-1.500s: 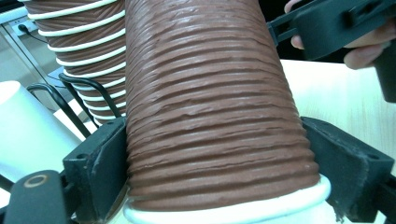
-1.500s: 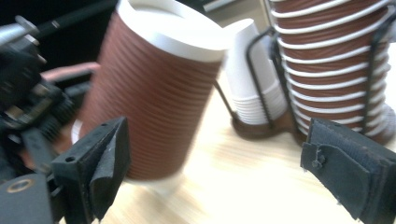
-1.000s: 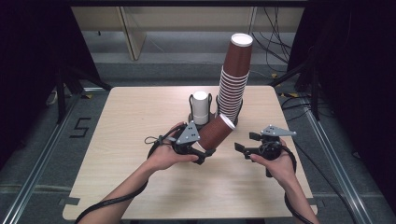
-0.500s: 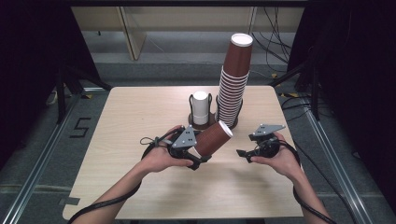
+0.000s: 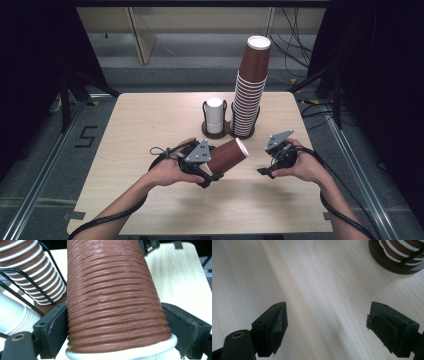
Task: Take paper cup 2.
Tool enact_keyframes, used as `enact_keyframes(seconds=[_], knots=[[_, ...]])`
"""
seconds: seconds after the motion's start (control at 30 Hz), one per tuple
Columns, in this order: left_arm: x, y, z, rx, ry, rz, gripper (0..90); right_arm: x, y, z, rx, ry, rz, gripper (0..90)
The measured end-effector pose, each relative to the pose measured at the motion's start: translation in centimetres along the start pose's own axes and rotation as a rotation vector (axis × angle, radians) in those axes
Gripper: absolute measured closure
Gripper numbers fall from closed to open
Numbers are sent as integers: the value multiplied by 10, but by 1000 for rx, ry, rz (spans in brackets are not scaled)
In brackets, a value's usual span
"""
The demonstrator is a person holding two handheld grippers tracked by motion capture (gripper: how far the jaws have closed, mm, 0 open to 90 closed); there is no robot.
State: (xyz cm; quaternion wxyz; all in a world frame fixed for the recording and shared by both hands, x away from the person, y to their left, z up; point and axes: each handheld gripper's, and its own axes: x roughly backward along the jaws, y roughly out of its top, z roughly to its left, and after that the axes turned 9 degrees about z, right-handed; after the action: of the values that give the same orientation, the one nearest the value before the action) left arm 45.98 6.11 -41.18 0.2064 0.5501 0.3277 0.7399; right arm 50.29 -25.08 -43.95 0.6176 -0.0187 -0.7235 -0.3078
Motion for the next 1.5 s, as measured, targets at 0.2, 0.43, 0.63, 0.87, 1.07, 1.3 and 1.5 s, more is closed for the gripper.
enact_keyframes(seconds=[0.2, 0.43, 0.63, 0.87, 1.07, 1.3, 1.5], knots=[[1, 1, -1, -38, -29, 92, 121, 1, -1, 2, 17, 13, 49, 170], [2, 5, -2, -115, -58, 221, 121, 1, -1, 3, 44, 30, 79, 170], [-1, 7, -3, -141, -85, 305, 121, 1, 1, 4, 70, 51, 97, 187], [-3, 12, -5, -184, -116, 381, 121, 2, 3, 6, 86, 60, 110, 190], [-6, 15, -4, -205, -137, 438, 122, 0, 4, 6, 128, 63, 103, 191], [-9, 19, -3, -222, -164, 480, 122, 1, 8, 14, 150, 71, 110, 196], [-10, 22, -4, -234, -183, 517, 122, 2, 13, 18, 192, 83, 103, 198]])
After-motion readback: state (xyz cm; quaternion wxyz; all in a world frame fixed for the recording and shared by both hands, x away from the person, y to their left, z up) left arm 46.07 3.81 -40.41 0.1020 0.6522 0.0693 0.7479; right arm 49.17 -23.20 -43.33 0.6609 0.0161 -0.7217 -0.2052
